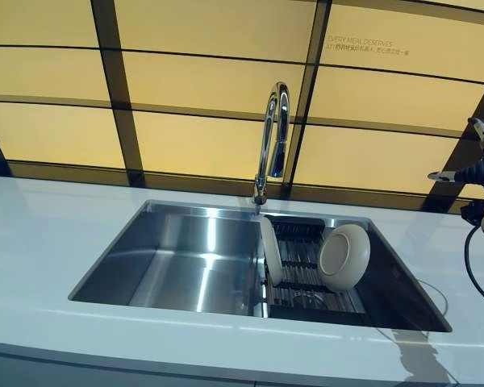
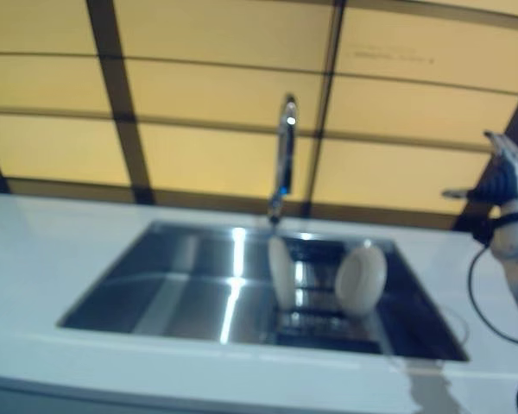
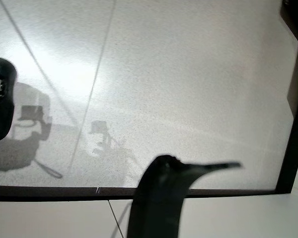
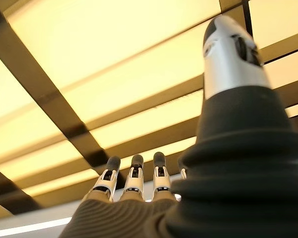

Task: Take plates into dishwasher

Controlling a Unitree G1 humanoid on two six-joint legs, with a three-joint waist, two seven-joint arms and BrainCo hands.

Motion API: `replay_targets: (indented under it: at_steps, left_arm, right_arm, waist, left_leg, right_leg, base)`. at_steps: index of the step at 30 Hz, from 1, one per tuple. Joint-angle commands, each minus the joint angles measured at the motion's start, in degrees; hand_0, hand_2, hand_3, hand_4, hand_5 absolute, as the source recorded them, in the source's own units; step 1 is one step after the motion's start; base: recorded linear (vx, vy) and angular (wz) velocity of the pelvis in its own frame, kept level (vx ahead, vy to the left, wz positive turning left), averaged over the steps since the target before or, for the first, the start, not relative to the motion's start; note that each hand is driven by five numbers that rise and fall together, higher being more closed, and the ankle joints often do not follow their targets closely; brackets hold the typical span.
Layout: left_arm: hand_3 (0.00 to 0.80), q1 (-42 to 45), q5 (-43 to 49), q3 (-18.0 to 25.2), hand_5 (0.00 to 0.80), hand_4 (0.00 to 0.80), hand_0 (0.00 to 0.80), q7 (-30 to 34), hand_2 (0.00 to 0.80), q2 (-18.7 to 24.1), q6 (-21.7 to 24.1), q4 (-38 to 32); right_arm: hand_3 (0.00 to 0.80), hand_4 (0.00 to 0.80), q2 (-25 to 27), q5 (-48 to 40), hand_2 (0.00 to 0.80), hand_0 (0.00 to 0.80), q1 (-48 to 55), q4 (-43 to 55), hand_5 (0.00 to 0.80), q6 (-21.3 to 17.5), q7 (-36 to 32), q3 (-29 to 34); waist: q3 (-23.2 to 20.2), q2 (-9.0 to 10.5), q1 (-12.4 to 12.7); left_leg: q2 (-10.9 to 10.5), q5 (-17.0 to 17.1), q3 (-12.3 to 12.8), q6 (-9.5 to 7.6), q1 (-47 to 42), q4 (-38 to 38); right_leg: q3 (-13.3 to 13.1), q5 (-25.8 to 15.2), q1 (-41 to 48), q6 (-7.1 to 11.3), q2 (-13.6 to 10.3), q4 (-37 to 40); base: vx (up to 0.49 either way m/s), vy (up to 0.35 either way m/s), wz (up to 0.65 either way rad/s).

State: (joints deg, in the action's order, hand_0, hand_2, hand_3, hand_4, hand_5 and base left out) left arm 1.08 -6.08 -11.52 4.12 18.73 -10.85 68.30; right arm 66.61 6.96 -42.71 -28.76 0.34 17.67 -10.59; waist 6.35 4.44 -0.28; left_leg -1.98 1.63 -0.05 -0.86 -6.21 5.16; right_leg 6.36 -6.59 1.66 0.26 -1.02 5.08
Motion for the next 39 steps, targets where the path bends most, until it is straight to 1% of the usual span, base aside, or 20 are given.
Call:
replay_targets:
  at_steps: [1,3,8,10,11,12,13,14,15,16,17,18,19,21,22,27,29,32,39]
  left_arm:
    - [0.0,-2.2,-1.5,-3.2,0.0,0.0,0.0,-0.5,0.0,2.6,-0.7,0.2]
    - [0.0,-2.0,-1.3,-3.5,0.0,0.0,0.0,-0.3,0.0,3.0,-1.0,-0.3]
    - [0.0,-1.7,-1.1,-3.9,0.0,0.0,0.0,0.2,0.0,3.4,-1.3,-0.7]
    - [0.0,-1.7,-0.9,-3.9,0.0,0.0,0.0,0.5,0.0,3.7,-1.3,-1.0]
    - [0.0,-1.6,-0.9,-3.8,0.0,0.0,0.0,0.6,0.0,3.7,-1.4,-1.3]
    - [0.0,-1.6,-0.9,-3.8,0.0,0.0,0.0,0.5,0.0,3.8,-1.4,-1.4]
    - [0.0,-1.6,-0.9,-3.8,0.0,0.0,0.0,0.5,0.0,3.8,-1.4,-1.5]
    - [0.0,-1.6,-0.8,-3.7,0.0,0.0,0.0,0.6,0.0,3.9,-1.4,-1.7]
    - [0.0,-1.6,-0.8,-3.6,0.0,0.0,0.0,0.5,0.0,3.9,-1.5,-1.7]
    - [0.0,-1.6,-0.8,-3.5,0.0,0.0,0.0,0.5,0.0,3.9,-1.6,-1.8]
    - [0.0,-2.0,-0.4,-3.2,0.0,0.0,0.0,0.9,0.0,4.1,-1.6,-1.8]
    - [0.0,-2.1,-0.4,-3.1,0.0,0.0,0.0,1.1,0.0,4.1,-1.4,-1.6]
    - [0.0,-2.3,-0.3,-3.2,0.0,0.0,0.0,1.3,0.0,4.3,-1.1,-1.4]
    - [0.0,-2.4,-0.1,-3.3,0.0,0.0,0.0,1.6,0.0,4.5,-0.6,-1.0]
    - [0.0,-2.2,-0.1,-3.3,0.0,0.0,0.0,1.6,0.0,4.5,0.2,-0.6]
    - [0.0,-2.0,0.0,-3.3,0.0,0.0,0.0,1.5,0.0,4.4,1.0,-0.1]
    - [0.0,-1.6,0.3,-3.2,0.0,0.0,0.0,1.5,0.0,4.4,1.6,0.3]
    - [0.0,-1.5,3.4,-3.8,0.0,0.0,0.0,1.7,0.0,4.5,3.3,0.5]
    - [0.0,-1.3,4.4,-5.1,0.0,0.0,0.0,1.7,0.0,4.3,4.0,-0.1]
  right_arm:
    - [0.0,0.0,5.3,9.7,0.0,0.0,-7.5,-1.6,0.0,-0.8,4.6,-5.4]
    - [0.0,0.0,6.7,14.3,0.0,0.0,-7.9,-1.3,0.0,-1.4,6.6,-7.1]
    - [0.0,0.0,8.3,23.8,0.0,0.0,-8.6,-0.4,0.0,-2.3,9.8,-10.1]
    - [0.0,0.0,9.2,28.0,0.0,0.0,-8.7,0.4,0.0,-3.3,9.2,-11.4]
    - [0.0,0.0,9.4,27.9,0.0,0.0,-8.3,0.8,0.0,-2.9,6.5,-11.8]
    - [0.0,0.0,9.4,26.5,0.0,0.0,-8.0,0.8,0.0,-2.7,5.8,-11.8]
    - [0.0,0.0,9.5,24.1,0.0,0.0,-7.7,0.8,0.0,-2.7,3.6,-11.8]
    - [0.0,0.0,9.1,16.5,0.0,0.0,-6.7,0.7,0.0,-2.5,-0.3,-11.4]
    - [0.0,0.0,8.9,14.5,0.0,0.0,-6.3,0.8,0.0,-2.4,-1.3,-11.0]
    - [0.0,0.0,8.4,10.5,0.0,0.0,-5.6,0.8,0.0,-2.3,-4.3,-10.3]
    - [0.0,0.0,7.2,1.9,0.0,0.0,-3.8,0.6,0.0,-1.5,-10.2,-8.2]
    - [0.0,0.0,6.3,-2.4,0.0,0.0,-3.2,-0.1,0.0,-0.9,-12.9,-7.2]
    - [0.0,0.0,5.5,-7.9,0.0,0.0,-3.0,-1.6,0.0,-0.1,-15.2,-6.2]
    - [0.0,0.0,4.2,-13.7,0.0,0.0,-2.9,-4.0,0.0,1.4,-17.2,-4.5]
    - [0.0,0.0,3.3,-17.0,0.0,0.0,-2.9,-5.6,0.0,3.0,-18.8,-3.2]
    - [0.0,0.0,1.8,-22.1,0.0,0.0,-2.8,-7.4,0.0,5.8,-20.6,-1.8]
    - [0.0,0.0,0.0,-28.4,0.0,0.0,-2.6,-8.8,0.0,9.7,-22.1,0.0]
    - [0.0,0.0,-1.5,-30.1,0.0,0.0,-2.1,-10.5,0.0,10.6,-23.7,1.7]
    - [0.0,0.0,-2.2,-30.2,0.0,0.0,-1.8,-11.1,0.0,11.6,-24.9,1.9]
  waist:
    - [-1.2,0.92,3.9]
    - [-1.2,0.95,4.0]
    - [-1.1,1.01,4.2]
    - [-0.9,1.1,4.2]
    - [-0.7,1.17,4.2]
    - [-0.7,1.18,4.2]
    - [-0.6,1.21,4.2]
    - [-0.5,1.26,4.1]
    - [-0.4,1.27,4.0]
    - [-0.3,1.3,3.9]
    - [0.1,1.39,3.8]
    - [0.4,1.42,3.7]
    - [0.8,1.42,3.7]
    - [1.3,1.35,3.7]
    - [1.7,1.24,3.8]
    - [2.2,1.0,3.9]
    - [2.4,0.66,3.8]
    - [2.6,0.36,3.5]
    - [2.6,0.15,3.3]
  left_leg:
    - [-0.6,-3.8,-1.0,-1.38,0.8,-1.6]
    - [-0.6,-3.7,-1.3,-1.41,1.0,-1.4]
    - [-0.6,-3.5,-1.8,-1.45,1.4,-1.3]
    - [-0.7,-3.4,-2.1,-1.5,1.8,-1.3]
    - [-0.6,-3.3,-2.2,-1.51,2.0,-1.3]
    - [-0.6,-3.3,-2.2,-1.51,2.0,-1.2]
    - [-0.6,-3.2,-2.2,-1.52,2.1,-1.2]
    - [-0.5,-3.1,-2.2,-1.45,2.2,-1.1]
    - [-0.5,-3.1,-2.2,-1.43,2.2,-1.0]
    - [-0.4,-3.1,-2.1,-1.38,2.3,-1.0]
    - [-0.3,-2.9,-2.0,-1.2,2.5,-0.9]
    - [-0.2,-2.8,-2.0,-1.07,2.5,-0.7]
    - [0.0,-2.6,-1.8,-0.95,2.6,-0.6]
    - [0.2,-2.6,-1.6,-0.8,2.8,-0.5]
    - [0.3,-2.5,-1.5,-0.64,3.0,-0.4]
    - [0.5,-2.4,-1.3,-0.37,3.1,-0.2]
    - [0.6,-2.5,-0.9,-0.12,3.0,-0.2]
    - [0.6,-2.5,-0.5,0.1,2.8,-0.3]
    - [0.6,-2.7,-0.1,0.24,2.4,-0.2]
  right_leg:
    - [-1.1,3.9,1.5,6.32,-2.5,-2.6]
    - [-0.9,3.8,1.4,6.43,-2.5,-2.3]
    - [-0.8,3.6,1.2,6.62,-2.5,-2.0]
    - [-0.9,3.4,0.9,6.74,-2.4,-1.9]
    - [-0.9,3.3,0.7,6.84,-2.4,-1.8]
    - [-0.9,3.2,0.7,6.87,-2.4,-1.8]
    - [-0.9,3.2,0.6,6.9,-2.4,-1.8]
    - [-0.8,3.1,0.5,6.94,-2.4,-1.7]
    - [-0.9,3.0,0.5,6.94,-2.3,-1.6]
    - [-0.9,2.9,0.4,6.94,-2.3,-1.6]
    - [-1.0,2.7,0.2,6.86,-2.2,-1.5]
    - [-1.0,2.6,0.1,6.7,-2.1,-1.4]
    - [-1.0,2.5,0.0,6.56,-2.1,-1.3]
    - [-0.9,2.4,-0.1,6.44,-2.0,-1.0]
    - [-0.7,2.3,-0.3,6.35,-2.0,-0.9]
    - [-0.5,2.3,-0.4,6.21,-2.0,-0.8]
    - [-0.4,2.5,-0.4,6.01,-2.2,-0.8]
    - [-0.5,2.7,-0.3,5.88,-2.3,-0.9]
    - [-0.5,2.9,-0.1,5.85,-2.3,-1.0]
  base:
    - [0.01,-0.031,0.11]
    - [0.004,-0.014,0.03]
    - [0.013,-0.019,0.1]
    - [0.02,-0.024,0.09]
    - [0.015,-0.024,0.07]
    - [0.014,-0.026,0.06]
    - [0.009,-0.026,0.05]
    - [0.009,-0.024,0.04]
    - [0.0,0.0,0.0]
    - [0.0,0.0,0.0]
    - [0.023,-0.035,0.03]
    - [0.032,-0.044,0.05]
    - [0.028,-0.038,0.03]
    - [0.008,-0.035,0.01]
    - [0.0,0.0,0.0]
    - [0.0,0.0,0.0]
    - [0.06,0.008,0.0]
    - [0.058,0.009,-0.01]
    - [0.03,0.002,-0.03]
